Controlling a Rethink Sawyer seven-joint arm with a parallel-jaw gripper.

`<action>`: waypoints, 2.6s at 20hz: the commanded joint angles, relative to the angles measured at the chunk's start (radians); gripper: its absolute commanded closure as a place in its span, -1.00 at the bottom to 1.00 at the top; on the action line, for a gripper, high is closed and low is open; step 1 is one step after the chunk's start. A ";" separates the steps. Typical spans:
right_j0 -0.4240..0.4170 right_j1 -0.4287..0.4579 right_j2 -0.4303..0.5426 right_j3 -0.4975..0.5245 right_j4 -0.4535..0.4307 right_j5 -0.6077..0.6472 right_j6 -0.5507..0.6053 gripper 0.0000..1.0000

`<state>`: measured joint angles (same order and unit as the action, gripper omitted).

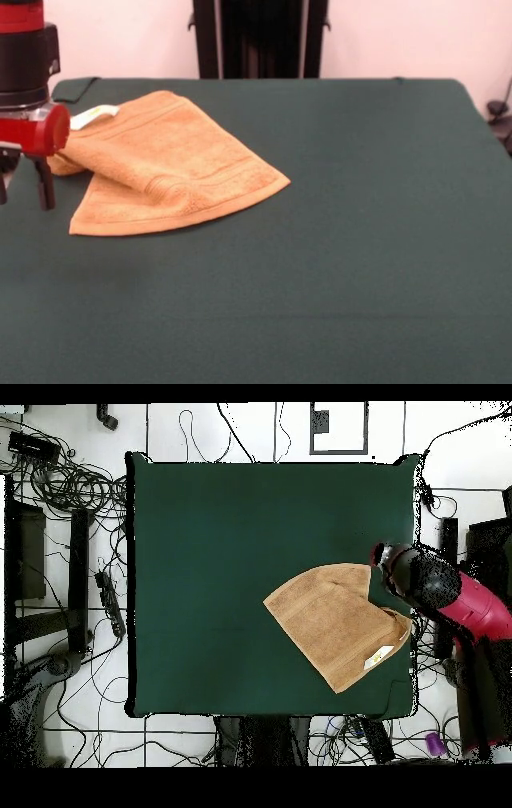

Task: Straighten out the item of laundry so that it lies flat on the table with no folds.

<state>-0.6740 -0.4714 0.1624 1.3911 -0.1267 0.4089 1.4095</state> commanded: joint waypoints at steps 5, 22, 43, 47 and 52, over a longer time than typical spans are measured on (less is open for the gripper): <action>0.066 0.057 0.030 0.108 0.096 -0.058 0.272 -1.00; 0.070 0.015 0.014 0.228 0.162 -0.104 0.299 -1.00; 0.086 0.027 -0.003 0.309 0.247 -0.216 0.315 -1.00; 0.088 0.053 0.006 0.286 0.250 -0.237 0.310 -1.00; 0.090 0.077 0.012 0.275 0.260 -0.266 0.315 -1.00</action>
<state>-0.6284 -0.4778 0.1174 1.6053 0.0733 0.1985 1.4526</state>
